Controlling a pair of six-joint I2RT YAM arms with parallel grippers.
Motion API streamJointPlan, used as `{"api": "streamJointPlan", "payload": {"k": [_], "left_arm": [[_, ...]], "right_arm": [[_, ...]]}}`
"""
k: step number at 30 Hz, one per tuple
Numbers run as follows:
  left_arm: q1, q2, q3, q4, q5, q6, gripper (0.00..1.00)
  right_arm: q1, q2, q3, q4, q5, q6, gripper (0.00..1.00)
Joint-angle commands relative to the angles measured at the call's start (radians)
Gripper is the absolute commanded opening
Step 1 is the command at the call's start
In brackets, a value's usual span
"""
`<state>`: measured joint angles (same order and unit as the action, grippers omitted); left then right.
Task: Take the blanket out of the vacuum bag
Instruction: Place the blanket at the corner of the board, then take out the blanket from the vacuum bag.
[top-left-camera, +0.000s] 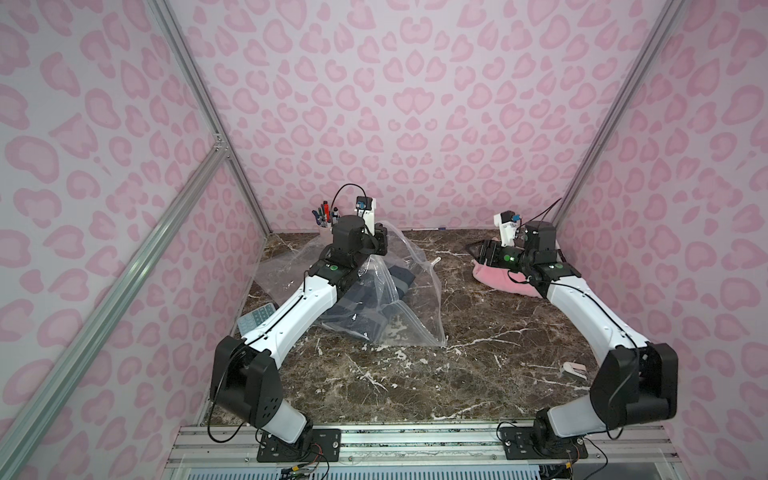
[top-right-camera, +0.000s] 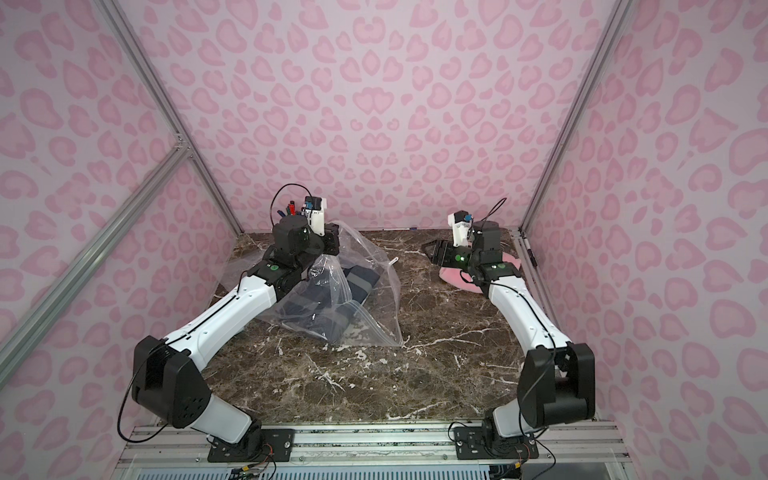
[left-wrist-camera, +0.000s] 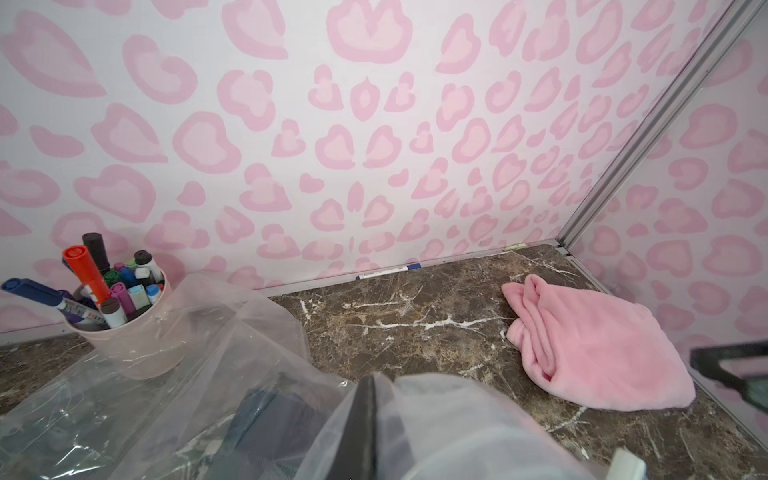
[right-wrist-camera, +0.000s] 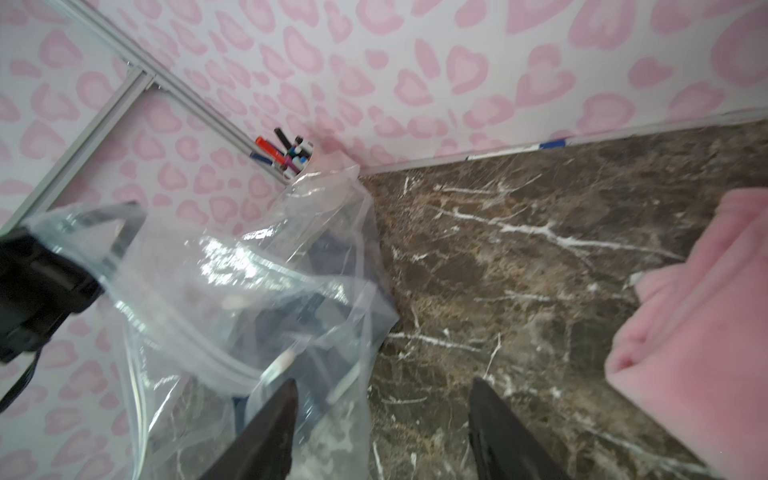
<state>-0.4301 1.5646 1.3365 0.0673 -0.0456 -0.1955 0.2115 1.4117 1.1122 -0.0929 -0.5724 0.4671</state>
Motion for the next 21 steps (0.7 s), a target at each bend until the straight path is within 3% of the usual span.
{"api": "streamJointPlan", "payload": {"k": [1, 6, 12, 21], "left_arm": [[0.0, -0.016, -0.042, 0.055, 0.037, -0.008, 0.04], [-0.008, -0.129, -0.278, 0.155, 0.087, -0.018, 0.04], [-0.054, -0.249, -0.441, 0.238, 0.098, -0.01, 0.04], [-0.085, -0.282, -0.445, 0.205, 0.034, 0.039, 0.04]], "right_arm": [[0.07, -0.113, -0.117, 0.073, 0.039, 0.077, 0.66], [0.237, -0.247, -0.236, 0.104, 0.089, 0.185, 0.68], [0.438, -0.286, -0.291, 0.178, 0.201, 0.345, 0.68], [0.581, -0.159, -0.363, 0.37, 0.315, 0.414, 0.69]]}}
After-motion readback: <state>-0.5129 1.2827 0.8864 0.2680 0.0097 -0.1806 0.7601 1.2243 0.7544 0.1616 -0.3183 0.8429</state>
